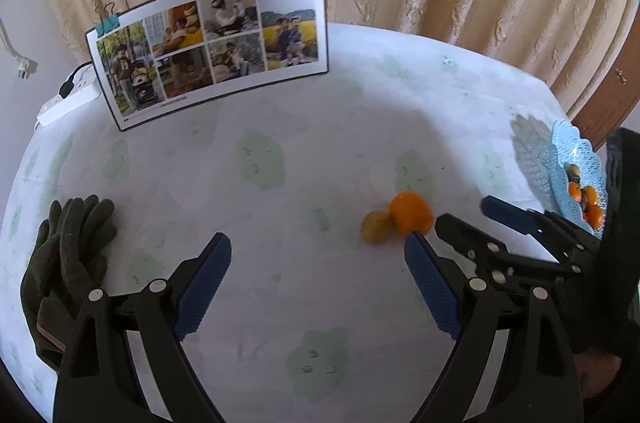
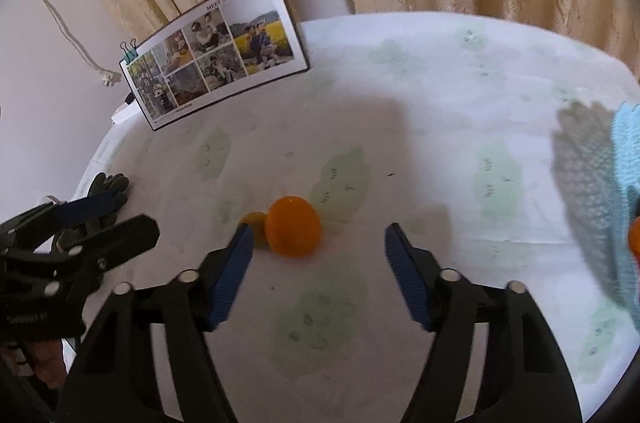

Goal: Organize fruits
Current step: 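Move both tools back to the last orange and yellow fruit, then grasp the last orange with the right tool while the left tool approaches the yellow fruit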

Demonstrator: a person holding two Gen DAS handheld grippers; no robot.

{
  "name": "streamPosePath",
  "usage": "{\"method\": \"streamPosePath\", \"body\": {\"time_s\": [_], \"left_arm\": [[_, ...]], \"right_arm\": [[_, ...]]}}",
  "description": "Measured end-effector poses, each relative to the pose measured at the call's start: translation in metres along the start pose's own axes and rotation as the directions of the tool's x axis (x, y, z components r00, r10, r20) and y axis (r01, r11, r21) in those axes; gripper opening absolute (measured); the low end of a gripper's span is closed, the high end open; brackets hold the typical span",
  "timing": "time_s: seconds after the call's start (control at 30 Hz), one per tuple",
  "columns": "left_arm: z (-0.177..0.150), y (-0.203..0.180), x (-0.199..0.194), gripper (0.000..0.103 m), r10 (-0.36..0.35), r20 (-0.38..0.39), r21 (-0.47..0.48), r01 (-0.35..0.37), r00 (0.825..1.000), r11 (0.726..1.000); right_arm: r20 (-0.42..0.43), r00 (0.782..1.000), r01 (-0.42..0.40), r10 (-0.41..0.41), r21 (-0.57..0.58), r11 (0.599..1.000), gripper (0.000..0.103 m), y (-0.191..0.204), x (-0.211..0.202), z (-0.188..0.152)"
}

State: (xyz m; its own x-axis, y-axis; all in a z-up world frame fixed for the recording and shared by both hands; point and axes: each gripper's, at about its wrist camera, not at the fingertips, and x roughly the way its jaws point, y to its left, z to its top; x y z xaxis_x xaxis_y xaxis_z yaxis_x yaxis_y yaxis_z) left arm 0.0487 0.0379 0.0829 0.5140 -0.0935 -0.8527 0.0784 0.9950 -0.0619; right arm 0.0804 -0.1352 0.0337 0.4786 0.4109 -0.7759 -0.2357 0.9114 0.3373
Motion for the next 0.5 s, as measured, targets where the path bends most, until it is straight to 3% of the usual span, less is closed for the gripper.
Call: {"method": "streamPosePath", "body": {"time_s": [0.2, 0.37, 0.5], "left_arm": [[-0.002, 0.013, 0.008, 0.088, 0.001, -0.019, -0.006, -0.001, 1.000, 1.000], [0.000, 0.019, 0.014, 0.088, -0.004, -0.031, -0.008, 0.003, 1.000, 1.000], [0.002, 0.022, 0.021, 0.088, -0.008, -0.041, -0.008, 0.008, 0.999, 1.000]], "right_arm": [[-0.054, 0.997, -0.043, 0.047, 0.073, 0.996, 0.052, 0.000, 0.031, 0.006], [-0.068, 0.995, -0.069, 0.077, 0.120, 0.990, 0.052, -0.003, 0.043, 0.009], [-0.081, 0.990, -0.104, 0.115, 0.137, 0.985, 0.040, -0.003, 0.050, 0.010]]}}
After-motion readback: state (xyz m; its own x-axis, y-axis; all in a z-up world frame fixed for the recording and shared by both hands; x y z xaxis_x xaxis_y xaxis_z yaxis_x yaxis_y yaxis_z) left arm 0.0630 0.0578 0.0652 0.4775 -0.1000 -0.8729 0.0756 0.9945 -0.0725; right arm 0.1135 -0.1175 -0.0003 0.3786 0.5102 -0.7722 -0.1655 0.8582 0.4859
